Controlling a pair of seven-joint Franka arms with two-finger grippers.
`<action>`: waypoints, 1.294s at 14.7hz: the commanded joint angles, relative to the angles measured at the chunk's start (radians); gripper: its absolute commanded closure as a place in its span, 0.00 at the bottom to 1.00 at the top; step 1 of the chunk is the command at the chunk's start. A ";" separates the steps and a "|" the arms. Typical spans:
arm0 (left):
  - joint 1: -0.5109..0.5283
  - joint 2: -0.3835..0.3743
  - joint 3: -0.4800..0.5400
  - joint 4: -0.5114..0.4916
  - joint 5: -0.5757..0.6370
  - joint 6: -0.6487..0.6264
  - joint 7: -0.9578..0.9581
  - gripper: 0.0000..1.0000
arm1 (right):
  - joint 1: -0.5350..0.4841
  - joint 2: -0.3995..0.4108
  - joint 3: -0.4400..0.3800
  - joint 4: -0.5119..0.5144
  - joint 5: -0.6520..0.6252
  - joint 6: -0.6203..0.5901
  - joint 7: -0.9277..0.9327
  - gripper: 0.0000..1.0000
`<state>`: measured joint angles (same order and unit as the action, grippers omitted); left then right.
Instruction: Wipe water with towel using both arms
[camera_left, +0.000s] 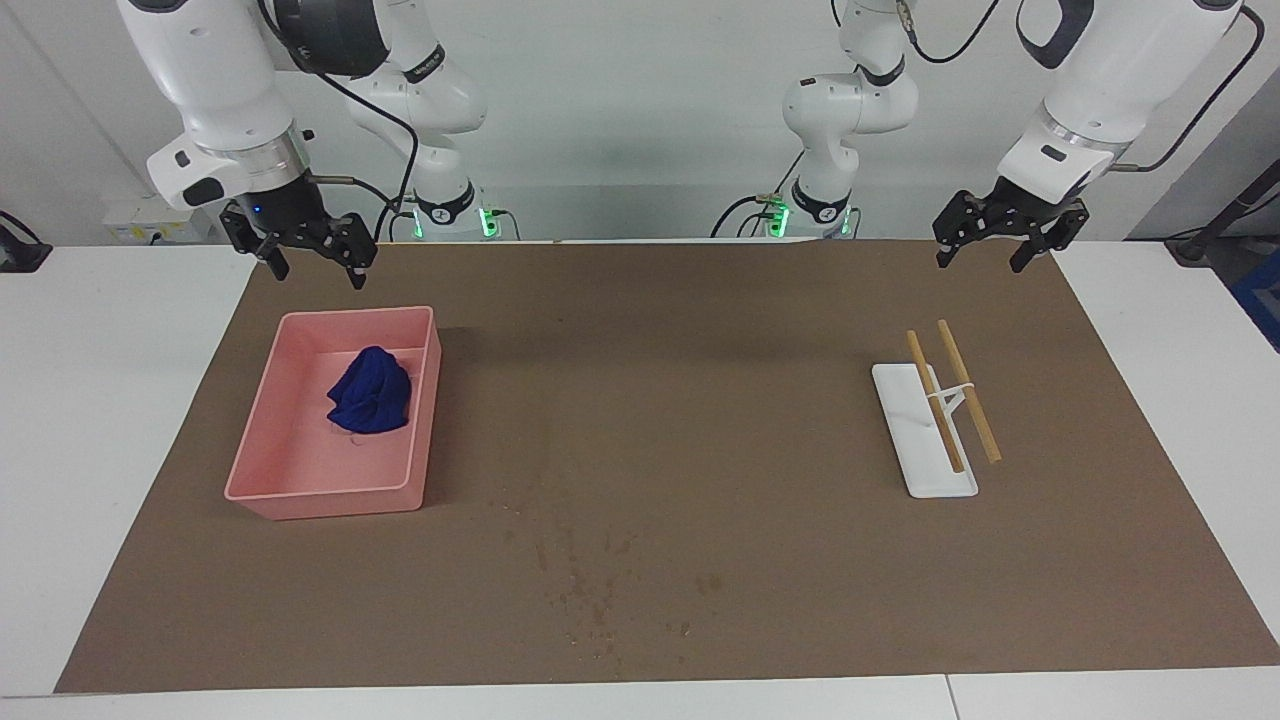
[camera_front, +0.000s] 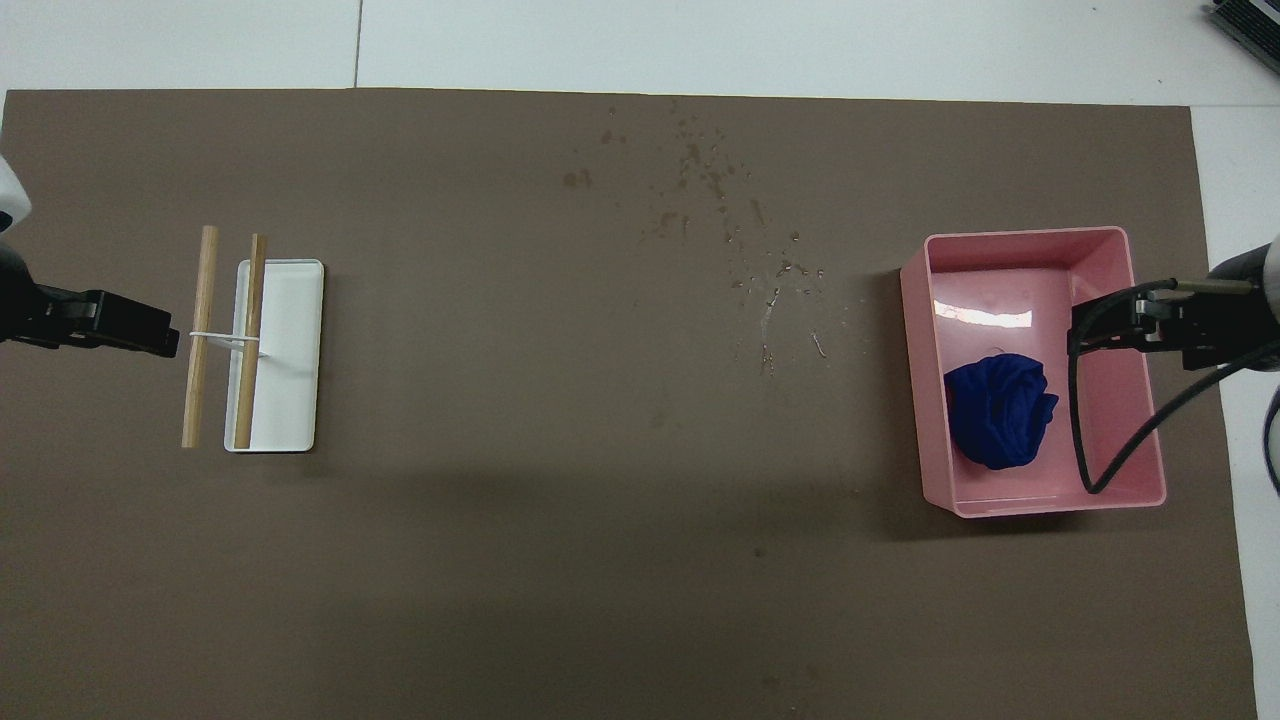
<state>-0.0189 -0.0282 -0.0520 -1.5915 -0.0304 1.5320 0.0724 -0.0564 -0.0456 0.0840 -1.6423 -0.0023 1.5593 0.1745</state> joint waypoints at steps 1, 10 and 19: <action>-0.010 -0.015 0.009 -0.011 -0.002 -0.010 0.000 0.00 | -0.016 0.004 0.000 0.016 0.024 -0.021 -0.020 0.00; -0.010 -0.015 0.009 -0.013 -0.002 -0.010 0.000 0.00 | -0.017 -0.013 -0.007 0.035 -0.034 -0.059 -0.033 0.00; -0.010 -0.015 0.009 -0.012 -0.002 -0.010 0.000 0.00 | -0.014 -0.014 -0.003 0.038 -0.016 -0.097 -0.032 0.00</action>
<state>-0.0190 -0.0282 -0.0520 -1.5915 -0.0304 1.5320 0.0724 -0.0592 -0.0558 0.0739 -1.6115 -0.0248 1.4803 0.1730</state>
